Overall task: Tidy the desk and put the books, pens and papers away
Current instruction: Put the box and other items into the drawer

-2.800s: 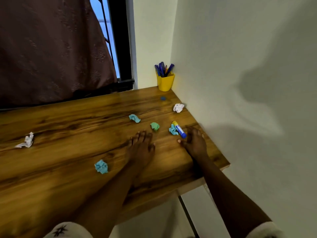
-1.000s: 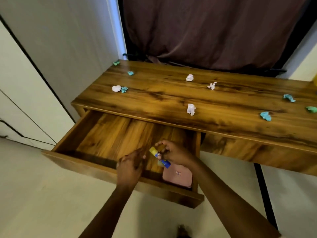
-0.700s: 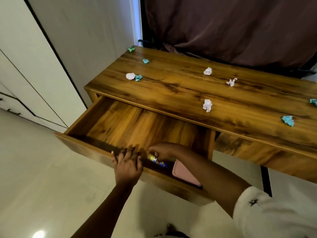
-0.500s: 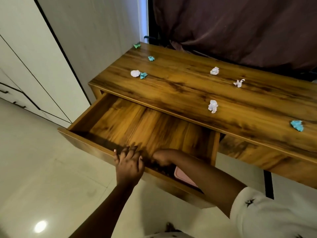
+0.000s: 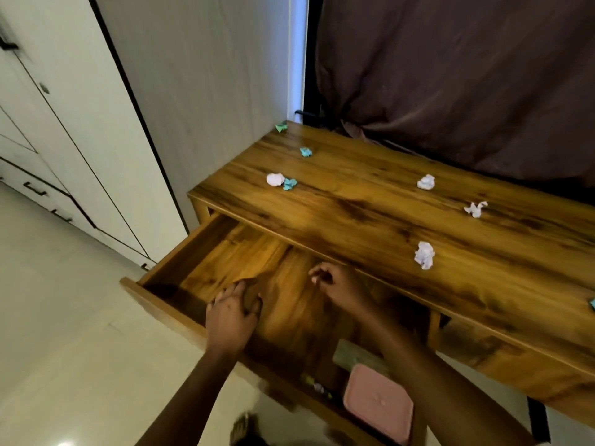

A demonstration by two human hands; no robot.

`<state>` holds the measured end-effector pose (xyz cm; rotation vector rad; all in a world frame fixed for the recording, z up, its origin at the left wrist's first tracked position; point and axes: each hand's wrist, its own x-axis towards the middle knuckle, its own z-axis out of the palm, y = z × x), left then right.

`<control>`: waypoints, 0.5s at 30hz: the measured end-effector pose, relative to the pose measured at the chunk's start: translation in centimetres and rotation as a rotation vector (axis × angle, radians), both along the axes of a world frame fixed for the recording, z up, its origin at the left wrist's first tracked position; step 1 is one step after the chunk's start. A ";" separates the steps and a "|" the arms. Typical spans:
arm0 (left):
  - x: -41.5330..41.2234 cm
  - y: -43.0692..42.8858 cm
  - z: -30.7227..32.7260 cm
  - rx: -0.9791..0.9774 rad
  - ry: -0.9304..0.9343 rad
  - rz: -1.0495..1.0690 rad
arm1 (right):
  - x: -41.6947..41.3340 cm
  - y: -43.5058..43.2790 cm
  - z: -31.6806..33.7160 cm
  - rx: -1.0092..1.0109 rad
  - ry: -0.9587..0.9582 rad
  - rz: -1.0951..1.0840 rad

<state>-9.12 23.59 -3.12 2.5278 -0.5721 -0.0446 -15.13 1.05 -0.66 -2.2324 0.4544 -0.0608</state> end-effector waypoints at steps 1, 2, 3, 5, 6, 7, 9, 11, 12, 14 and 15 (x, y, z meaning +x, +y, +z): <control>1.8 -0.5 0.7 -0.028 -0.022 -0.008 | 1.1 -0.2 0.4 -0.006 -0.028 -0.030; 3.9 -0.9 1.3 -0.049 -0.042 -0.019 | 2.5 -0.5 0.6 -0.012 -0.057 -0.061; 5.9 -1.3 2.0 -0.059 -0.050 -0.032 | 3.9 -0.7 0.9 -0.017 -0.078 -0.095; 10.3 -2.2 3.0 -0.061 -0.028 -0.058 | 7.2 -0.9 1.0 -0.016 -0.109 -0.175; 12.3 -2.7 3.1 -0.051 -0.005 -0.071 | 8.7 -1.0 0.9 -0.013 -0.122 -0.207; 14.8 -3.2 3.1 -0.034 0.010 -0.087 | 10.8 -1.2 0.7 -0.012 -0.132 -0.230; 20.1 -4.3 2.6 0.040 0.011 -0.134 | 15.1 -1.8 0.6 -0.021 -0.133 -0.258; 25.0 -5.6 2.1 0.124 0.013 -0.172 | 19.4 -3.0 0.7 -0.034 -0.146 -0.327; 27.4 -6.5 1.9 0.167 0.017 -0.186 | 21.8 -3.9 0.8 -0.033 -0.162 -0.381; 31.4 -8.4 1.7 0.262 0.026 -0.220 | 26.1 -5.9 1.1 -0.060 -0.180 -0.470; 33.3 -9.5 1.6 0.298 0.024 -0.252 | 28.2 -7.0 1.3 -0.094 -0.174 -0.484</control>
